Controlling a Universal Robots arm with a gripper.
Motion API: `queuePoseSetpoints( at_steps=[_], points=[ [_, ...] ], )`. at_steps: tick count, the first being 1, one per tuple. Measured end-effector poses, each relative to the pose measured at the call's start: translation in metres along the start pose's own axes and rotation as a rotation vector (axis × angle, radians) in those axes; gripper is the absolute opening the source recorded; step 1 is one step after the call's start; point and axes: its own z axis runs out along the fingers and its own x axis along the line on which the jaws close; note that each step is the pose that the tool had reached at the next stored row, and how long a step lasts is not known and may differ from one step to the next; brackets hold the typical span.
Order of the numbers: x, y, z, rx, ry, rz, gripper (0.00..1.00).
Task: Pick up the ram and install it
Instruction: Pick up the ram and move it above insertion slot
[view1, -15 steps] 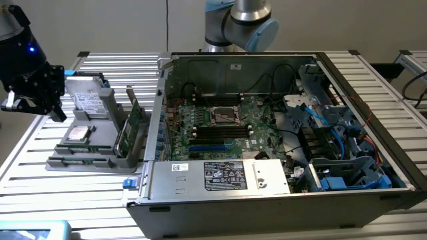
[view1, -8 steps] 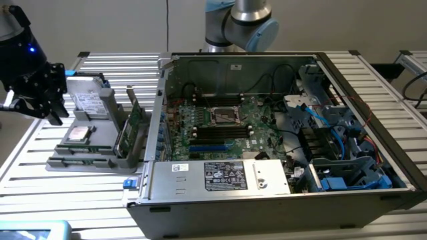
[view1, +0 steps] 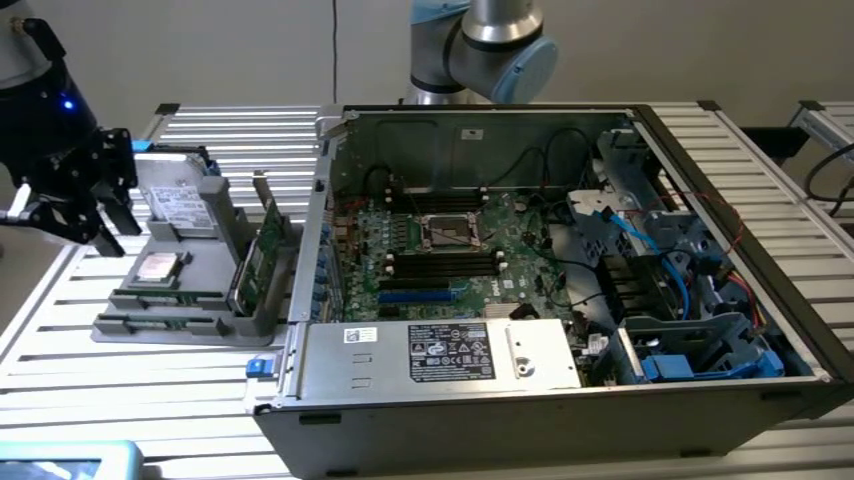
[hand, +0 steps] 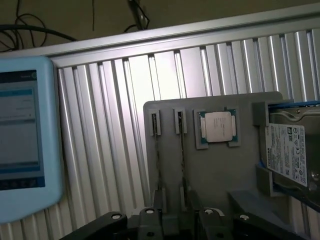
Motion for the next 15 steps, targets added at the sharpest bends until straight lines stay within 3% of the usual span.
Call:
queuePoseSetpoints(
  at_steps=[1, 2, 5, 10, 15],
  points=[
    [0.0, -0.0007, 0.0012, -0.0018, 0.0004, -0.001, 0.32],
    [0.0, -0.0015, 0.0026, -0.0033, 0.0007, -0.001, 0.38],
    [0.001, -0.0046, 0.0069, -0.0075, 0.0014, -0.004, 0.38],
    [0.008, -0.0092, 0.0119, -0.0254, 0.0043, -0.007, 0.38],
    [0.007, -0.014, 0.0206, -0.0256, 0.0058, -0.019, 0.38]
  ],
)
